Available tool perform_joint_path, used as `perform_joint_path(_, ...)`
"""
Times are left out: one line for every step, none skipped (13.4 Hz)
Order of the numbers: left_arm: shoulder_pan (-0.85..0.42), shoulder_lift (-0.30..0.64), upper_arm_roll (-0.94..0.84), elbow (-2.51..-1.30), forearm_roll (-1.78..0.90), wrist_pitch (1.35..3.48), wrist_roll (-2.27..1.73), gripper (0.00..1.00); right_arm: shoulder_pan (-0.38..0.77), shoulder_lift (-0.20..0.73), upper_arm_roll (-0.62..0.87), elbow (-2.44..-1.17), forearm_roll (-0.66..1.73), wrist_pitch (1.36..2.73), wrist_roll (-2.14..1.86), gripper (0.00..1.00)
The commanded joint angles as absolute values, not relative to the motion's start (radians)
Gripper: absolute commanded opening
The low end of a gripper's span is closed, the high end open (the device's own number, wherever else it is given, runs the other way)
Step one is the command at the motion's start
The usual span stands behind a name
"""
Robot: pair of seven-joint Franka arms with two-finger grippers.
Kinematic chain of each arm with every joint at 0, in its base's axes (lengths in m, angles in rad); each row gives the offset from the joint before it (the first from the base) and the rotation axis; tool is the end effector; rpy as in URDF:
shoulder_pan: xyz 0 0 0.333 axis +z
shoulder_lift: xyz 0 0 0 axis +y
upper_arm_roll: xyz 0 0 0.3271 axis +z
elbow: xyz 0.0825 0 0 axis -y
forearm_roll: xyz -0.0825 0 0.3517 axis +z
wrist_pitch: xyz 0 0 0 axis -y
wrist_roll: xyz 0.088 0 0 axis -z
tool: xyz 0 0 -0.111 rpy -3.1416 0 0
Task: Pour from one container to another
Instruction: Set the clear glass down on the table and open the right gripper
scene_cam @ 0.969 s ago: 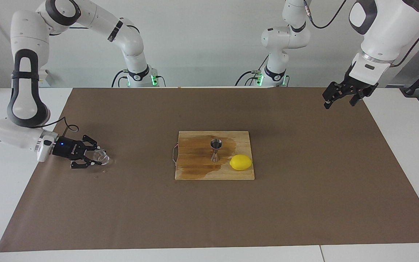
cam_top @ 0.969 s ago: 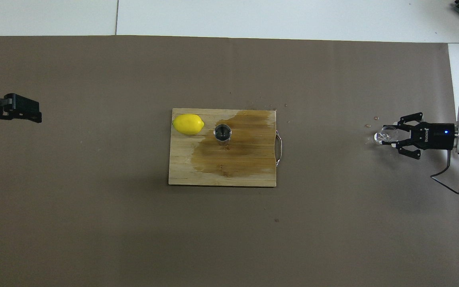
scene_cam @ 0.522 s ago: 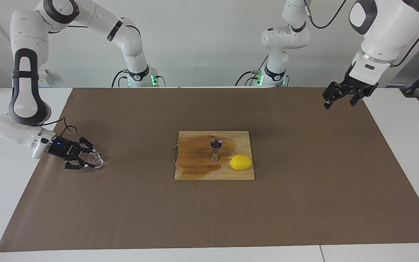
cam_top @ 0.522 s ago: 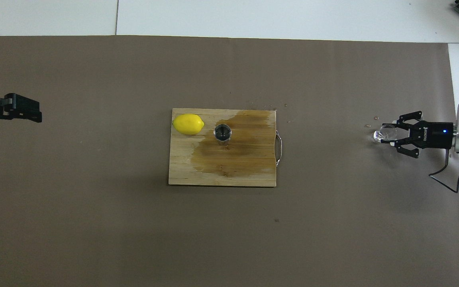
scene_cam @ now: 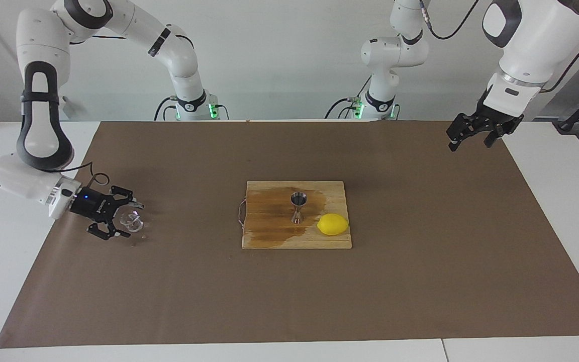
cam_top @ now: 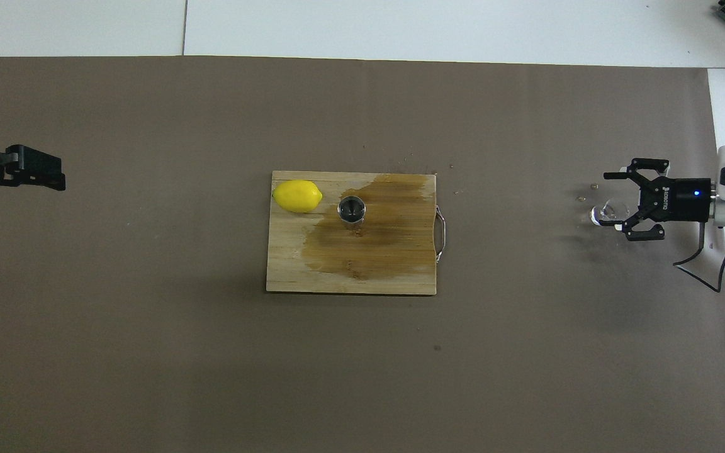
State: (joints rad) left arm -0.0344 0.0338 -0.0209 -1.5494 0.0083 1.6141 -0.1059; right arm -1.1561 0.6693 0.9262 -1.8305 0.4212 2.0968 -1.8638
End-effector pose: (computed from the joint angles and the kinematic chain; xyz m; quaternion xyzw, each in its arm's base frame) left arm 0.5368 -0.0286 0.6270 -0.9996 -0.0252 -0.0157 0.0025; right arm 0.5805 -0.1783 0.3210 -0.7172 -0.5480 -0.3197 0.2883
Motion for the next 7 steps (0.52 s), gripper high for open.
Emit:
perform_joint_path(-0.035, 0.014, -0.017, -1.565, -0.003, 1.626, -0.109, 1.0, -1.114, 0.488, 0.922, -1.848, 0.449, 2.109, -1.612, 1.0)
perform_joint_path(-0.037, 0.014, -0.017, -1.563, -0.003, 1.628, -0.109, 1.0, -1.102, 0.429, 0.92, -1.85, 0.449, 2.109, -1.488, 1.0)
perform_joint_path(-0.037, 0.014, -0.018, -1.563, -0.003, 1.628, -0.109, 1.0, -1.079, 0.376, 0.916, -1.85, 0.448, 2.108, -1.362, 1.0)
perform_joint_path(-0.038, 0.014, -0.018, -1.559, -0.003, 1.626, -0.109, 1.0, -1.066, 0.321, 0.911, -1.85, 0.446, 2.106, -1.232, 1.0)
perform_joint_path(-0.04, 0.014, -0.017, -1.559, -0.003, 1.626, -0.109, 1.0, -1.055, 0.272, 0.908, -1.851, 0.44, 2.108, -1.092, 1.0)
perform_joint_path(-0.037, 0.014, -0.017, -1.559, -0.003, 1.626, -0.109, 1.0, -1.033, 0.237, 0.905, -1.856, 0.431, 2.109, -0.951, 1.0)
perform_joint_path(-0.034, 0.014, -0.018, -1.559, -0.003, 1.626, -0.106, 1.0, -1.028, 0.189, 0.902, -1.868, 0.413, 2.118, -0.799, 1.0)
